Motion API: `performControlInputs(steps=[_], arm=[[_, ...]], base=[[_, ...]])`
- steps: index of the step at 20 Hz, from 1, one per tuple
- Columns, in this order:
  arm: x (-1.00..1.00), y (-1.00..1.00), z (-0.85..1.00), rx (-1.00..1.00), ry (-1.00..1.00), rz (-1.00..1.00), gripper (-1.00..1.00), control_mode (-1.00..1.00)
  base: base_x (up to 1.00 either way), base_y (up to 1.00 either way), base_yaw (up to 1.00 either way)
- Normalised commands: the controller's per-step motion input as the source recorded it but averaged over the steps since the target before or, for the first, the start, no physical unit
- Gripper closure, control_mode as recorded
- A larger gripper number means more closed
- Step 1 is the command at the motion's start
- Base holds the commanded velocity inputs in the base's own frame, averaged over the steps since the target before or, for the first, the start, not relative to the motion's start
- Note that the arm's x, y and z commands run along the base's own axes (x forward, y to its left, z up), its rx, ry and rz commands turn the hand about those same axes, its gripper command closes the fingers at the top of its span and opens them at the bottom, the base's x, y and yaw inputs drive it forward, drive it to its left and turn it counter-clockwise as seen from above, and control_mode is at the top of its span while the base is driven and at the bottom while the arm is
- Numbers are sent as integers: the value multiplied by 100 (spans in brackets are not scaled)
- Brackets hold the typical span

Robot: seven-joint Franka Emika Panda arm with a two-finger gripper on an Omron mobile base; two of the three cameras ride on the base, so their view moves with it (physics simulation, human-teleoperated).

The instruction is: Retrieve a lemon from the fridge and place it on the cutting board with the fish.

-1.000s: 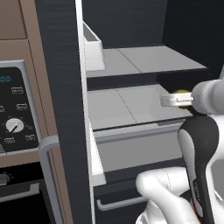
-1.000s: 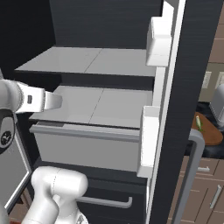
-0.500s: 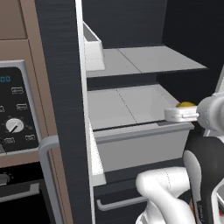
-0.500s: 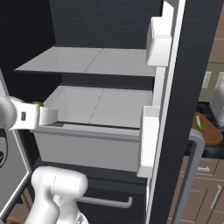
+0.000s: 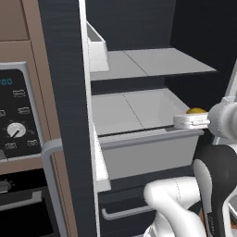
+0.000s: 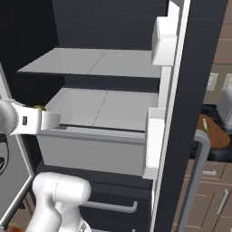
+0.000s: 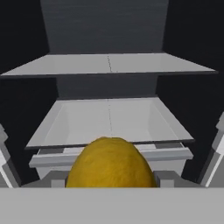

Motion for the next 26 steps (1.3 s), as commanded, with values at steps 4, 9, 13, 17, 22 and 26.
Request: performControlInputs(steps=[4,9,13,17,22,26], arm=[[0,0,0,0,0,0,100,100],[0,0,0,0,0,0,100,100],[0,0,0,0,0,0,100,100],[0,0,0,0,0,0,100,100],[0,0,0,0,0,0,100,100],[0,0,0,0,0,0,100,100]], base=[[-58,0,0],[-63,0,0],[-72,0,0],[-54,-5,-1],[-51,-48,0],[-49,-62,0]])
